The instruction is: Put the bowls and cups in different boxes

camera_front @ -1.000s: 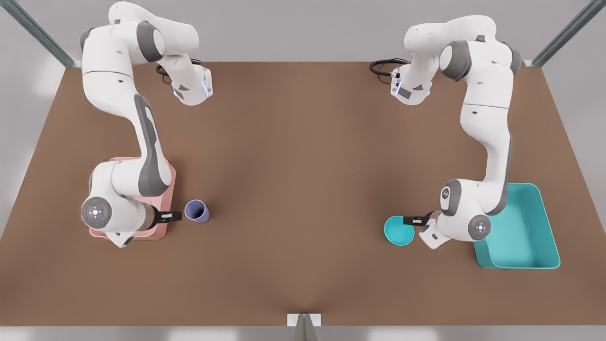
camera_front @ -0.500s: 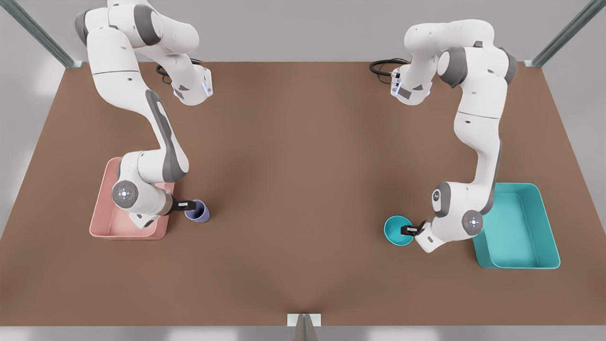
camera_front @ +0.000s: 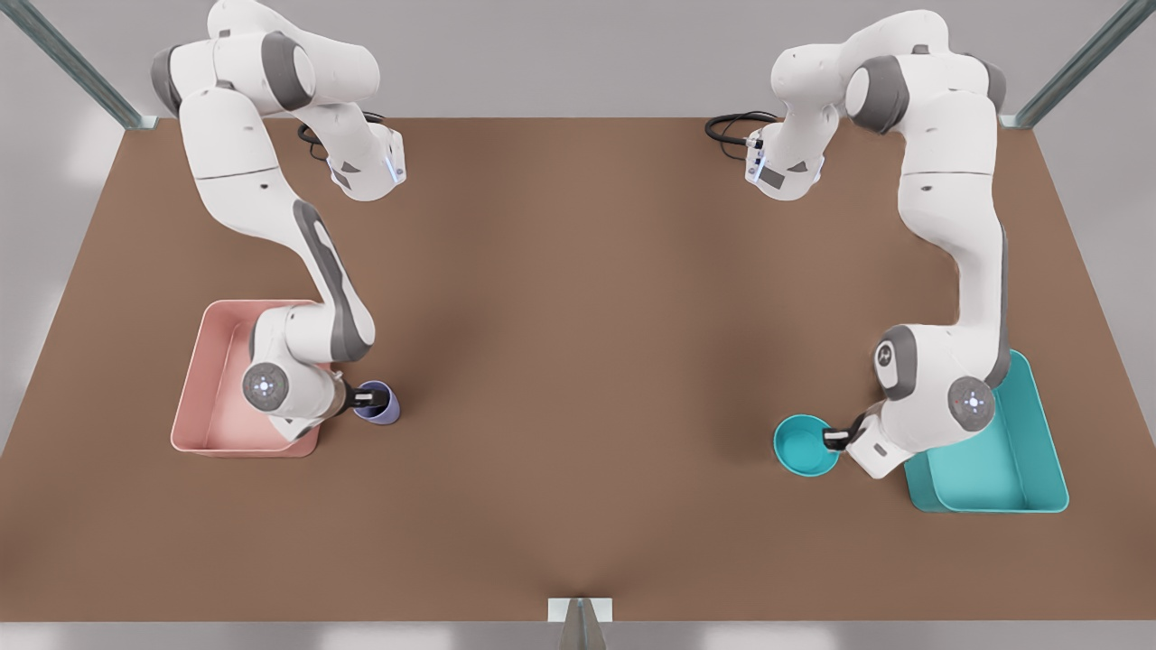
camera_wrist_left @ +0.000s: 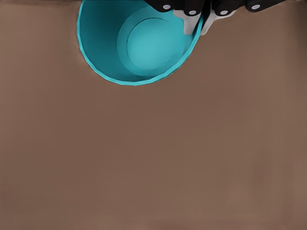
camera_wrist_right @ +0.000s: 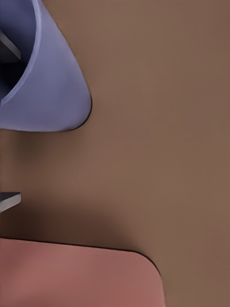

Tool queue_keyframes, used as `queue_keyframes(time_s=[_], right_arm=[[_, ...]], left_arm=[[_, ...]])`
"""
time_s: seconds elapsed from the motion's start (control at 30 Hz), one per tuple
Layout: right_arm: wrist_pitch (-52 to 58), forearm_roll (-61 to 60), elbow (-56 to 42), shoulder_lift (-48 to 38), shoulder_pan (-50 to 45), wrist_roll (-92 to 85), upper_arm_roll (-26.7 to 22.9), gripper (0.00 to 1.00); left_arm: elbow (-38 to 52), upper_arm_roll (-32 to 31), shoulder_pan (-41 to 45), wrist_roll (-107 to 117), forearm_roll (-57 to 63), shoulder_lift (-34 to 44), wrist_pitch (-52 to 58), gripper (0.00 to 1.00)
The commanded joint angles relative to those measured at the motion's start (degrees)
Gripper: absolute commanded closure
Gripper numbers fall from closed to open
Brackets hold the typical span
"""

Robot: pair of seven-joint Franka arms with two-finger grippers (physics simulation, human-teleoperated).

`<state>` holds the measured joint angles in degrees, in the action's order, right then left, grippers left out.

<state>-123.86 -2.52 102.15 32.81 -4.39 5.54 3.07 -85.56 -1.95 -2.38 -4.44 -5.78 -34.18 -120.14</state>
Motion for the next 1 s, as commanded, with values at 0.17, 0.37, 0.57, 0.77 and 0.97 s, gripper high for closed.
queue_keyframes(time_s=[0.17, 0.37, 0.57, 0.77, 0.97], right_arm=[[0.28, -0.12, -0.72, -0.03, 0.00, 0.43, 0.09, 0.72], [0.19, 0.06, -1.77, 1.38, 0.00, 0.17, 0.09, 0.79], [0.37, -1.26, -3.62, -3.98, 0.70, -4.66, 1.14, 0.79], [15.92, -2.05, -13.72, -7.50, 11.68, -24.43, 0.70, 0.79], [18.92, 2.34, -15.22, -4.87, 17.23, -29.10, -0.09, 0.79]], left_arm=[[3.47, 10.03, -13.61, -13.66, -0.02, 1.58, 10.72, 0.79], [2.41, 12.23, -15.81, -17.18, -0.20, -6.86, -0.44, 0.79], [2.50, 12.23, -16.07, -17.18, -0.20, -11.25, -5.02, 0.79], [2.68, 12.32, -16.08, -17.00, 3.66, -1.25, 3.93, 0.00], [2.94, 3.28, 6.95, -3.20, 12.46, 21.17, 35.94, 0.00]])
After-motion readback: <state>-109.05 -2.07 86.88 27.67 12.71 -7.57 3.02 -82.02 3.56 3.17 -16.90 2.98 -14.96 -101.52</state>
